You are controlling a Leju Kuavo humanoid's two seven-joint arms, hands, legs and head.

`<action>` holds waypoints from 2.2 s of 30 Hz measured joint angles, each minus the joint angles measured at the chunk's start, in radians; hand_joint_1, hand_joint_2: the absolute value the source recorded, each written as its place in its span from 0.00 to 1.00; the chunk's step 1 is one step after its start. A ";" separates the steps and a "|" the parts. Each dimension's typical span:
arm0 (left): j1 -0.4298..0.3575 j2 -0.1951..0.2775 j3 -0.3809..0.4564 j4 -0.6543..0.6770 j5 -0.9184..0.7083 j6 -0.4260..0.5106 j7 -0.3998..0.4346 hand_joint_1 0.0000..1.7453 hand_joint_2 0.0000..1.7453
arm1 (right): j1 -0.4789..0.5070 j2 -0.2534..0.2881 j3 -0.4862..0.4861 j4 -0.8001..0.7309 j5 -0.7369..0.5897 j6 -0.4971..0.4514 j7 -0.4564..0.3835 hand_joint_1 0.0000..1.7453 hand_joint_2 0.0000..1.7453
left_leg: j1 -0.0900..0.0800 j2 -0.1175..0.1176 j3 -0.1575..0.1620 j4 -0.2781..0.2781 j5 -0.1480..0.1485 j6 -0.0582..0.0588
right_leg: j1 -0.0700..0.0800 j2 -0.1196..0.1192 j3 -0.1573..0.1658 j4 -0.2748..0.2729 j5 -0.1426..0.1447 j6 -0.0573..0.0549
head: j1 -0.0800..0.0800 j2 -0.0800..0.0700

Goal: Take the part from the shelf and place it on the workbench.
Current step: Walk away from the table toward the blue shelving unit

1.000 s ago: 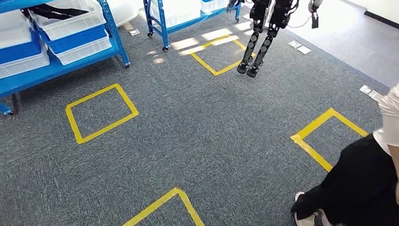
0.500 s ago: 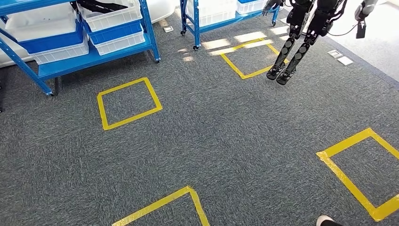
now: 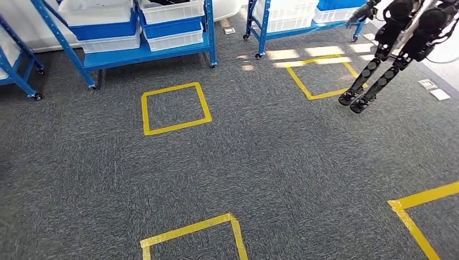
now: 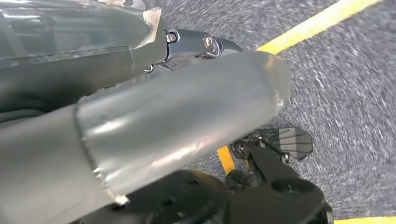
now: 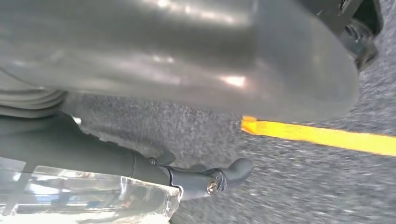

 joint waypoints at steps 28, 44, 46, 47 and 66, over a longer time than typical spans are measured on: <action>0.001 0.000 0.004 0.000 0.004 0.000 0.003 0.00 0.00 | -0.002 0.000 0.019 0.002 0.008 0.019 -0.008 0.00 0.00 | -0.003 0.029 -0.013 0.016 -0.007 -0.024 | -0.005 -0.051 0.020 -0.048 0.034 0.000 | -0.003 0.000; 0.002 -0.002 0.018 0.000 0.003 0.018 -0.022 0.00 0.00 | 0.006 -0.010 0.062 0.002 0.007 0.019 -0.012 0.00 0.00 | 0.007 -0.073 -0.002 0.007 0.003 -0.008 | -0.026 0.080 -0.002 -0.048 0.055 0.027 | 0.008 0.000; 0.002 -0.002 0.019 0.000 0.002 0.018 -0.025 0.00 0.00 | 0.006 -0.009 0.066 0.002 0.006 0.020 -0.012 0.00 0.00 | 0.008 -0.072 -0.001 0.004 0.005 0.000 | -0.022 0.081 -0.002 -0.048 0.055 0.026 | 0.008 0.000; 0.002 -0.002 0.020 0.000 0.002 0.016 -0.030 0.00 0.00 | 0.006 -0.009 0.067 0.002 0.006 0.020 -0.012 0.00 0.00 | 0.009 -0.072 0.000 0.003 0.005 0.000 | -0.022 0.080 -0.001 -0.048 0.055 0.026 | 0.008 0.000; 0.007 0.003 0.028 0.000 0.000 0.006 -0.058 0.00 0.00 | 0.009 -0.010 0.072 0.002 -0.008 0.006 -0.008 0.00 0.00 | 0.017 -0.073 0.047 -0.036 -0.019 -0.002 | -0.034 0.080 -0.109 0.172 -0.019 0.063 | 0.017 0.000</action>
